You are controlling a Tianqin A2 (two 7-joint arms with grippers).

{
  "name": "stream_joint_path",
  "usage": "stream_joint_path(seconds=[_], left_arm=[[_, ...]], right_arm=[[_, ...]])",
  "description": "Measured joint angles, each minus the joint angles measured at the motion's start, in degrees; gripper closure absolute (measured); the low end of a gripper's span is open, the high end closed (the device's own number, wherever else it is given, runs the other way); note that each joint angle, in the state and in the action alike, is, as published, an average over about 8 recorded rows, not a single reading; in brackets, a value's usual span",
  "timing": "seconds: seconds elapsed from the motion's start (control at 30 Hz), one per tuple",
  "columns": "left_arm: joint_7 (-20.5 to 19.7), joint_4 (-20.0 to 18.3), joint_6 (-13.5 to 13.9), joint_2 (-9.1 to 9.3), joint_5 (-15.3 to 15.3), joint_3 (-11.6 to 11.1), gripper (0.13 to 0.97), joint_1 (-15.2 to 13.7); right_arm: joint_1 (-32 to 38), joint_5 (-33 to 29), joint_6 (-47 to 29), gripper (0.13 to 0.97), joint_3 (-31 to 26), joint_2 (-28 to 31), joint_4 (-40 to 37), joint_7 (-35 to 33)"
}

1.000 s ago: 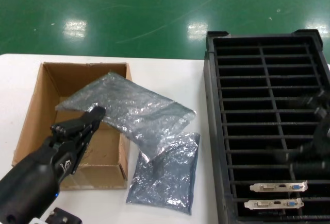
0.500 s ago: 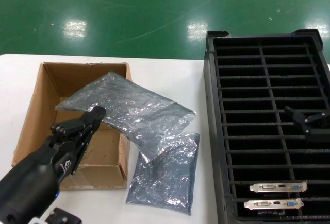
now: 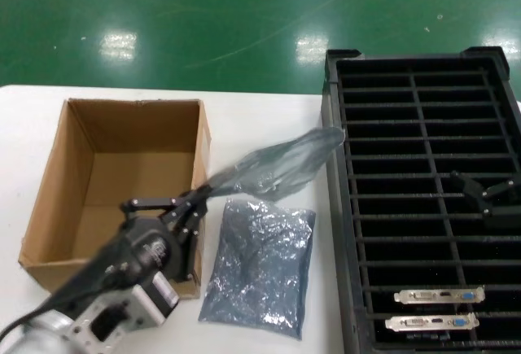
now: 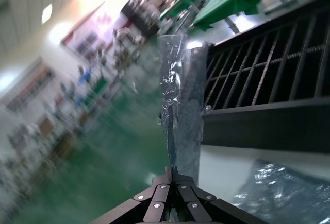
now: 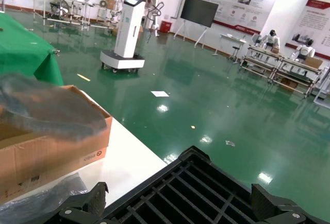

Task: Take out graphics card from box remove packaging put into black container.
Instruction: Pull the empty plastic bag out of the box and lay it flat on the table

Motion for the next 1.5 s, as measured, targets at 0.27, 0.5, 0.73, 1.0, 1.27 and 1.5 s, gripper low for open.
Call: stream_joint_path(seconds=[0.27, 0.5, 0.73, 1.0, 1.27, 1.5], left_arm=[[-21.28, 5.8, 20.35, 17.82, 19.47, -3.43, 0.958, -7.79], [-35.52, 9.84, 28.59, 23.38, 32.69, -2.85, 0.94, -13.69], [-39.19, 7.91, 28.29, 23.47, 32.57, -4.06, 0.929, -16.29], [-37.39, 3.88, 23.22, 21.27, 27.94, -4.72, 0.834, -17.24], [-25.87, 2.58, 11.46, 18.02, 27.8, -3.1, 0.693, -15.03], [-12.88, -0.21, -3.38, 11.92, 16.65, -2.3, 0.538, -12.48]], right_arm=[[0.0, 0.0, 0.0, 0.129, 0.0, 0.0, 0.0, 0.0], [0.0, 0.0, 0.0, 0.129, 0.0, 0.0, 0.0, 0.0], [0.0, 0.0, 0.0, 0.129, 0.0, 0.0, 0.0, 0.0], [0.0, 0.0, 0.0, 0.129, 0.0, 0.0, 0.0, 0.01], [0.0, 0.0, 0.0, 0.129, 0.0, 0.0, 0.0, 0.01], [0.0, 0.0, 0.0, 0.129, 0.0, 0.0, 0.0, 0.01]])
